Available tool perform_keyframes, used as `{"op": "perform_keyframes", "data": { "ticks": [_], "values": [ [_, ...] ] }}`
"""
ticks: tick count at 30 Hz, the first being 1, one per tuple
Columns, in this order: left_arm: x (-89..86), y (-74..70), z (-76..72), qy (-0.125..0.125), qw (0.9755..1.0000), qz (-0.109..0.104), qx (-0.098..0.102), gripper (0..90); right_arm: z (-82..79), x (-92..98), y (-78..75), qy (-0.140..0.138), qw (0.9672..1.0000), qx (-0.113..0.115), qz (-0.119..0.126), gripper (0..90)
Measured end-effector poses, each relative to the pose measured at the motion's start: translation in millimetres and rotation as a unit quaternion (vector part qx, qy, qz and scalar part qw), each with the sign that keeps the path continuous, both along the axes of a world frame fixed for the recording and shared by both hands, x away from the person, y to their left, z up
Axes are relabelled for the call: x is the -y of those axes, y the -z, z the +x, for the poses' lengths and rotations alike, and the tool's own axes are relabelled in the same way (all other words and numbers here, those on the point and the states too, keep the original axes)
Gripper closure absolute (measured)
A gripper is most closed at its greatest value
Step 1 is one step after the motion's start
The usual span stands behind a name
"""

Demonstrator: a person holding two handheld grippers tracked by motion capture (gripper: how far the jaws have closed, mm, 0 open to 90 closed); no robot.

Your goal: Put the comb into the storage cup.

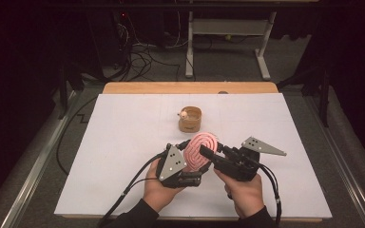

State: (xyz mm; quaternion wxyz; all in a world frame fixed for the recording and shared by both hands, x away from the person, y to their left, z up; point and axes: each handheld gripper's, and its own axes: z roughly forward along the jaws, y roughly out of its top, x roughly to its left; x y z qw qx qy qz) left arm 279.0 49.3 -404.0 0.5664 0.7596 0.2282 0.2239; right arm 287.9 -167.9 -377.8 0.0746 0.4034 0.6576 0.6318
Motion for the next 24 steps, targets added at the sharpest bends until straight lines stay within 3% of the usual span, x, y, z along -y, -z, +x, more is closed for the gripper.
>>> {"op": "perform_keyframes", "data": {
  "ticks": [12, 24],
  "values": [
    [1.7, 0.5, -1.0, -0.011, 0.9999, 0.009, 0.009, 18.0, -0.2, -0.3, -1.3, -0.004, 1.0000, -0.006, 0.001, 56.9],
    [2.7, -0.2, -2.9, -0.017, 0.9997, 0.008, 0.015, 18.1, -4.7, -2.2, -5.6, -0.002, 1.0000, 0.006, 0.000, 63.0]
  ]
}}
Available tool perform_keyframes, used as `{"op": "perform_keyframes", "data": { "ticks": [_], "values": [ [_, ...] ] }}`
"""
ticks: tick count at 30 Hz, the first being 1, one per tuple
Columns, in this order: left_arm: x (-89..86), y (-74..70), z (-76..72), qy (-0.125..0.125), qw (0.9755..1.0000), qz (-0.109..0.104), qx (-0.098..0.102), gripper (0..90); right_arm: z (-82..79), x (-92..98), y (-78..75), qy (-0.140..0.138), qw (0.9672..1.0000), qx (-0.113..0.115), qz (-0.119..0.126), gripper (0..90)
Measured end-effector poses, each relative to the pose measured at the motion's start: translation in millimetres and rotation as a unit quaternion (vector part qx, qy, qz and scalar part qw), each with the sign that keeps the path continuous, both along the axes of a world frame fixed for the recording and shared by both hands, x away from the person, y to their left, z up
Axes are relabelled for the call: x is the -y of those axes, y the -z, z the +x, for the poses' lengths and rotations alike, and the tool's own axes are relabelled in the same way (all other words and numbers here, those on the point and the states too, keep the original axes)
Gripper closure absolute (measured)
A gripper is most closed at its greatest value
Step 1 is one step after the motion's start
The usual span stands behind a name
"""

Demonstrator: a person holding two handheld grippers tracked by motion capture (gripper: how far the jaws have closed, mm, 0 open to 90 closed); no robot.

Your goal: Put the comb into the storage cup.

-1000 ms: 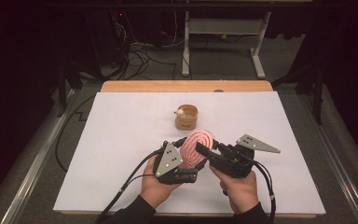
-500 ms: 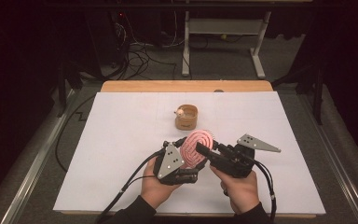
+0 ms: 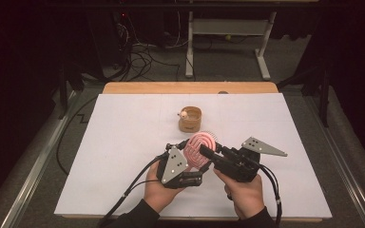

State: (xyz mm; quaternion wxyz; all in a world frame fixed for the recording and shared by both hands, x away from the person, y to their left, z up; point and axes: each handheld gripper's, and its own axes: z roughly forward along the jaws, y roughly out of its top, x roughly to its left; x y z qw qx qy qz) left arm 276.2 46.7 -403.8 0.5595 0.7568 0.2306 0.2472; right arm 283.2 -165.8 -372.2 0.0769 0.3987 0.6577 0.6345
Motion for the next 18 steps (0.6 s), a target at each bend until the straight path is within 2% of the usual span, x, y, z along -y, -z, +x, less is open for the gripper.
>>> {"op": "perform_keyframes", "data": {
  "ticks": [8, 18],
  "values": [
    [-1.0, 0.0, -0.1, 0.009, 0.9999, -0.009, -0.001, 18.8, -2.6, 0.0, -2.1, 0.001, 0.9999, 0.010, 0.001, 65.6],
    [-1.8, 0.2, -0.2, 0.014, 0.9998, -0.010, 0.002, 18.7, -4.7, -0.2, -3.5, 0.004, 0.9997, 0.024, -0.004, 66.2]
  ]
}}
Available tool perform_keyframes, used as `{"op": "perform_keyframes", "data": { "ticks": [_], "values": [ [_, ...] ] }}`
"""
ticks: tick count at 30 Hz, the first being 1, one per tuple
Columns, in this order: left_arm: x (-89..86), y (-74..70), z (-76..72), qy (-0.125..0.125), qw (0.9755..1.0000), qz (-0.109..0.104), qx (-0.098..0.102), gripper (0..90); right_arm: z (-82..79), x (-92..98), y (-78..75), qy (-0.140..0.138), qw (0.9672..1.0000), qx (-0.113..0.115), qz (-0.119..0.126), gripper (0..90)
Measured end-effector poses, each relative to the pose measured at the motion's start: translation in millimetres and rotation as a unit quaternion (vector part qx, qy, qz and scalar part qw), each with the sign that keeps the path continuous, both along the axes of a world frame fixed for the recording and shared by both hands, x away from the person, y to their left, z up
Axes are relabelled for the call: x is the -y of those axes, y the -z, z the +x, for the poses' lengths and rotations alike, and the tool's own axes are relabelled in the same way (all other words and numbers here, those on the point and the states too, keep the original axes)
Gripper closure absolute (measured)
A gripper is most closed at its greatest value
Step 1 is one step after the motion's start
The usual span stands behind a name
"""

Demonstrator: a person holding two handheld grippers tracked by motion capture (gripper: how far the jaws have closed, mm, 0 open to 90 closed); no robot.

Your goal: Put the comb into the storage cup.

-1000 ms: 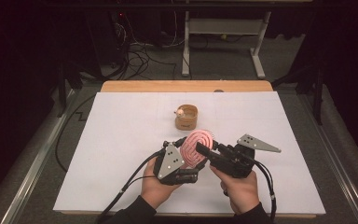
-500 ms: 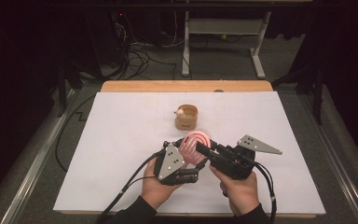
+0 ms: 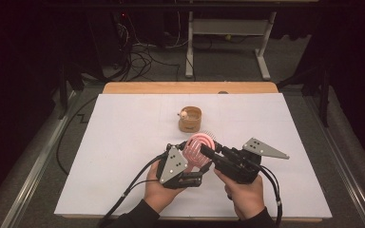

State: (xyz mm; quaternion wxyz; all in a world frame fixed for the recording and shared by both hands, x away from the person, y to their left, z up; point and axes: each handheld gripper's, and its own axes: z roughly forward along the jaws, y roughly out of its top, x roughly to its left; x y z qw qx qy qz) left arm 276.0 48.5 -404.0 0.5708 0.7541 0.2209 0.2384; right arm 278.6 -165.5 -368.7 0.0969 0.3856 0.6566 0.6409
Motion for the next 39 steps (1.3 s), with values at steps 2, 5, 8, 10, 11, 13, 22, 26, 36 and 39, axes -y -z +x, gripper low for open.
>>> {"op": "perform_keyframes", "data": {
  "ticks": [2, 5, 8, 10, 11, 13, 22, 26, 36, 39],
  "values": [
    [0.1, 0.2, 0.1, 0.001, 1.0000, 0.000, -0.001, 18.7, -0.1, -0.2, -0.1, 0.000, 1.0000, 0.002, -0.002, 66.3],
    [0.6, 0.6, 0.4, 0.005, 0.9999, -0.007, -0.008, 18.6, -0.9, -0.2, -0.3, 0.003, 1.0000, 0.007, -0.003, 66.5],
    [0.9, 1.0, 0.6, 0.009, 0.9999, -0.006, -0.010, 18.3, -2.0, -0.4, -0.8, 0.003, 0.9999, 0.014, -0.008, 66.8],
    [0.8, 1.4, 1.2, 0.013, 0.9998, -0.010, -0.012, 18.1, -2.1, -0.1, -1.1, 0.005, 0.9998, 0.016, -0.010, 67.0],
    [0.7, 1.4, 1.2, 0.014, 0.9998, -0.010, -0.012, 18.1, -2.1, 0.1, -1.2, 0.004, 0.9998, 0.017, -0.009, 67.1],
    [0.6, 1.3, 1.5, 0.017, 0.9997, -0.012, -0.014, 18.0, -2.3, 0.3, -1.7, 0.004, 0.9998, 0.019, -0.008, 67.3],
    [-0.5, 1.9, 2.6, 0.026, 0.9992, -0.020, -0.020, 17.2, -2.4, 1.0, -2.6, 0.003, 0.9997, 0.024, -0.004, 67.7],
    [-0.6, 2.4, 3.7, 0.033, 0.9986, -0.027, -0.030, 15.6, -2.2, 1.2, -2.8, 0.001, 0.9997, 0.025, -0.002, 67.9],
    [-1.7, 3.4, 6.5, 0.045, 0.9972, -0.034, -0.049, 15.4, -1.7, 0.7, -3.0, -0.002, 0.9996, 0.026, -0.003, 68.5],
    [-4.2, 4.4, 7.4, 0.058, 0.9960, -0.043, -0.052, 15.5, -1.9, 1.2, -3.8, -0.001, 0.9996, 0.027, -0.001, 68.7]
  ]
}}
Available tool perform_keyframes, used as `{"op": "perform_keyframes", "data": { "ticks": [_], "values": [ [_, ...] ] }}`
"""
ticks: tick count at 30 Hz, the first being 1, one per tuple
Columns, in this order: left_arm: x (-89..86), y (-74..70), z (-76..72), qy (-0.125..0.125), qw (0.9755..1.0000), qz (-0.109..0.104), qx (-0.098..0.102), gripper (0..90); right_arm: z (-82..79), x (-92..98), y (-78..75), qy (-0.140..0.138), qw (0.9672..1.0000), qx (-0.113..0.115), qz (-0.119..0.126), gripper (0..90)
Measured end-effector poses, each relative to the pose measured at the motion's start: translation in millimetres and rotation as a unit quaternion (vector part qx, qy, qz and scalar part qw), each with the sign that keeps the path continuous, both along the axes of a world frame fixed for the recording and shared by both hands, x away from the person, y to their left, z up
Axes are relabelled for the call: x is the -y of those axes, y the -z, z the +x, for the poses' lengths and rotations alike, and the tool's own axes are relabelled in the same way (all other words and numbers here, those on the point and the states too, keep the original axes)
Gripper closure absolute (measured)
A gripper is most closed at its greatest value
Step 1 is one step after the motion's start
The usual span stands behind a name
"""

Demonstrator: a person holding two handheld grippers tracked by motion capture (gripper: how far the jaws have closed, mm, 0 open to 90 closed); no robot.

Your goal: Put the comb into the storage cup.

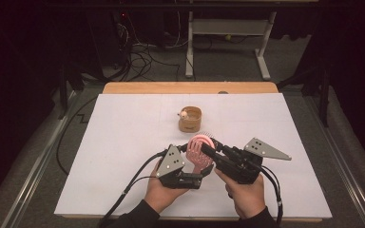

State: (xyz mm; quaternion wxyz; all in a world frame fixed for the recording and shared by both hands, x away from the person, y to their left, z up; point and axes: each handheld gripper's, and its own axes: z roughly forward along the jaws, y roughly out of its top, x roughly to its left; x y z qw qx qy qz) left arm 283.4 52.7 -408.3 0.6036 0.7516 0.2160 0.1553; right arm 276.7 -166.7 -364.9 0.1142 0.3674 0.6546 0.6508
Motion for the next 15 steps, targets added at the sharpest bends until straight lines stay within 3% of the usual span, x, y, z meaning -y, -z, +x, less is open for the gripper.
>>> {"op": "perform_keyframes", "data": {
  "ticks": [15],
  "values": [
    [-6.9, 0.1, 3.4, 0.003, 0.9998, -0.017, -0.014, 12.6, 0.8, 6.5, -2.5, 0.014, 0.9999, 0.005, 0.004, 70.5]
  ]
}}
